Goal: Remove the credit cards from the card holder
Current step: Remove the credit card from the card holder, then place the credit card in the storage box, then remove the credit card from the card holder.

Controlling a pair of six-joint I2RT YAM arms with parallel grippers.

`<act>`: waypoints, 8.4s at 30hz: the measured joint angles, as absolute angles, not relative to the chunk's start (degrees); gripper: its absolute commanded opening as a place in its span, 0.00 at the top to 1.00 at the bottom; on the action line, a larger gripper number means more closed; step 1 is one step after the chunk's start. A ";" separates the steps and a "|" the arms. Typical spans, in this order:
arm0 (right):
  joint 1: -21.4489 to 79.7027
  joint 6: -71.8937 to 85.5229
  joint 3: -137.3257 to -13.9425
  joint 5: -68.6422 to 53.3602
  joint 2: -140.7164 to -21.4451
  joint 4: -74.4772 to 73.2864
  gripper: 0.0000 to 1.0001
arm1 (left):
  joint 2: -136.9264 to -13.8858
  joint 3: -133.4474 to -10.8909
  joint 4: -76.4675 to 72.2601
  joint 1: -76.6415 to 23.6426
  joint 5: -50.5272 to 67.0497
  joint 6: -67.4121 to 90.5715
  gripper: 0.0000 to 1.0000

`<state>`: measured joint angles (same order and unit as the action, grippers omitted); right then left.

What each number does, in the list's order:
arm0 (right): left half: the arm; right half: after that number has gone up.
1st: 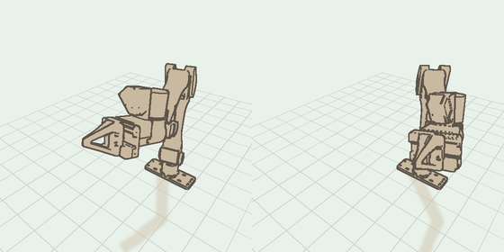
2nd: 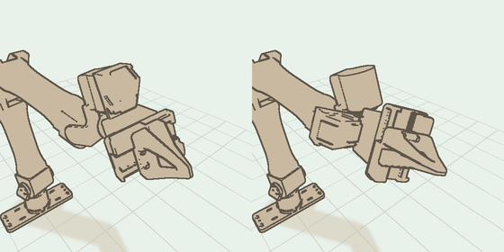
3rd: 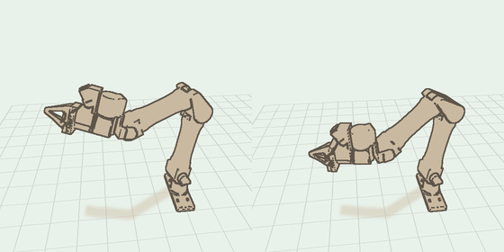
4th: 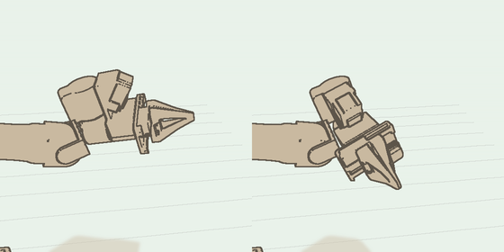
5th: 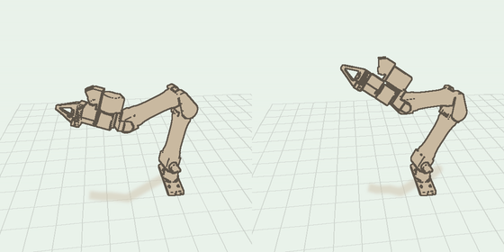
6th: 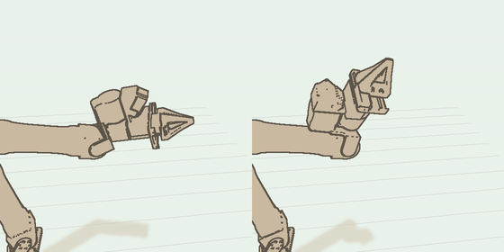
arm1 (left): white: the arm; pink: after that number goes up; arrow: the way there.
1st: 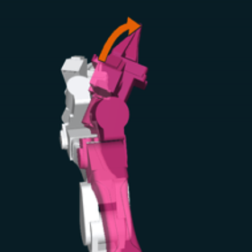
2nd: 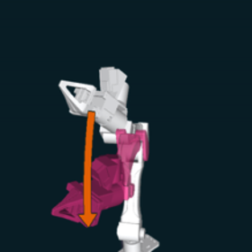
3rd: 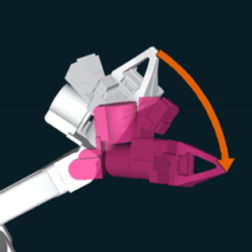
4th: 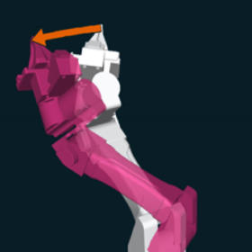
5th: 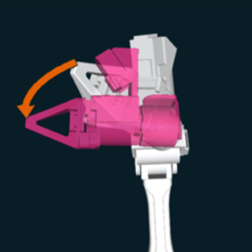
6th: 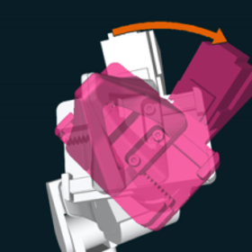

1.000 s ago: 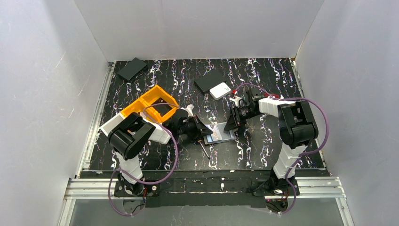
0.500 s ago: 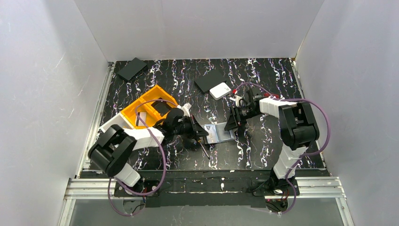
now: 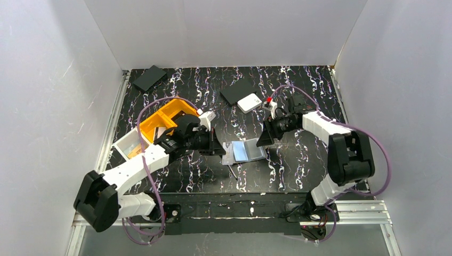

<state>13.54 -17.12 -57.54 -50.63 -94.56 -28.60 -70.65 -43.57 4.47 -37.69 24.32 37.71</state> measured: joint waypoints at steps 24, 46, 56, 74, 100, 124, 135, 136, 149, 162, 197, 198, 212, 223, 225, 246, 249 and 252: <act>25.54 -42.22 -54.63 -61.95 -85.52 -39.66 0.02 | -67.22 -44.82 9.96 -42.98 35.53 12.56 1.00; 26.06 -41.01 -56.12 -67.77 -86.37 -41.52 0.99 | -76.82 -48.29 0.86 -46.61 38.30 13.30 1.00; 26.04 -48.07 -59.07 -70.70 -87.42 -50.13 0.99 | -75.94 -47.70 -2.24 -46.78 35.55 16.36 0.33; 25.63 -25.85 -54.46 -74.41 -86.94 -31.75 0.99 | -67.42 -31.86 -24.23 -44.75 34.76 33.78 0.38; 24.53 -31.81 -56.42 -66.57 -85.23 -36.80 0.02 | -60.47 -45.80 12.60 -37.15 32.77 15.14 1.00; 21.67 -31.42 -56.34 -58.43 -81.80 -35.44 0.02 | -58.35 -58.78 44.42 -15.22 3.18 -40.21 1.00; 21.39 -31.42 -56.34 -59.35 -82.67 -35.51 0.02 | -69.34 -52.90 31.03 -6.17 8.32 -42.81 1.00; 21.39 -31.42 -56.34 -59.35 -82.67 -35.53 0.02 | -69.34 -52.56 30.92 -6.11 8.32 -42.81 1.00; 21.26 -31.51 -56.21 -60.25 -82.67 -35.53 0.02 | -71.07 -48.69 27.31 -5.10 7.16 -43.03 1.00; 20.99 -31.53 -55.48 -60.64 -82.67 -35.66 0.02 | -77.87 -48.71 23.14 -3.03 7.73 -42.98 0.88; 20.99 -35.62 -55.48 -57.98 -83.59 -37.98 0.02 | -64.58 -53.04 17.52 -2.02 2.72 -23.59 0.23; 20.99 -36.32 -55.48 -56.42 -83.35 -38.04 0.02 | -61.10 -52.62 16.53 -1.98 4.05 -20.29 0.15; 17.19 -37.74 -54.50 -45.52 -79.26 -35.53 0.02 | -41.43 -38.68 17.10 -1.85 27.92 24.80 0.11; 14.63 -35.33 -53.45 -43.94 -83.83 -33.01 0.28 | -33.28 -29.28 7.62 -25.34 27.40 46.76 0.12; 14.63 -34.94 -53.45 -43.66 -84.77 -32.86 0.42 | -35.86 -28.91 4.60 -32.42 23.66 48.58 0.12; 16.97 -21.39 -51.07 -38.28 -88.49 -23.38 0.99 | -90.83 -53.43 -2.92 -52.66 2.85 49.89 0.77; 18.26 -19.88 -51.00 -34.81 -89.56 -22.15 0.99 | -93.51 -54.70 -1.65 -52.66 0.64 50.35 0.83; 19.42 -18.94 -51.00 -31.77 -90.30 -21.65 0.99 | -95.90 -56.55 -0.14 -52.66 -0.67 50.57 0.85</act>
